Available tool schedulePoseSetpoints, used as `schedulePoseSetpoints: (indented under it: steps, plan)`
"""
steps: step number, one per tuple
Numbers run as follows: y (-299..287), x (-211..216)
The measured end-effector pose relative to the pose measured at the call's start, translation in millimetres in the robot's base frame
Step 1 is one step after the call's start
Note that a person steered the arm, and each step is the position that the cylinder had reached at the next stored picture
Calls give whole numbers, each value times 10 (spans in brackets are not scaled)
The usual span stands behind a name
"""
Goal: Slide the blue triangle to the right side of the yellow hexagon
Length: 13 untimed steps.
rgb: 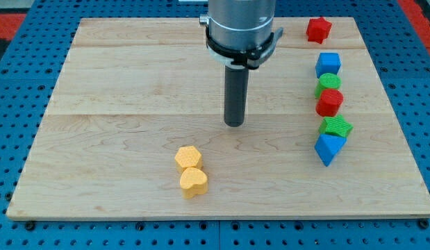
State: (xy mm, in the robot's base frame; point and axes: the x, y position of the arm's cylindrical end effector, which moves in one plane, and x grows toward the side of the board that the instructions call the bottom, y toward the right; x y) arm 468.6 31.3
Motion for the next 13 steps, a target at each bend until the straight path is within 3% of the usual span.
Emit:
schedulePoseSetpoints:
  steps: [1, 2, 5, 6, 7, 9, 11, 13]
  plan:
    - [124, 739]
    - [125, 995]
    - [134, 1059]
    - [440, 1411]
    - [542, 1492]
    - [1871, 1257]
    - [1808, 472]
    - [1731, 428]
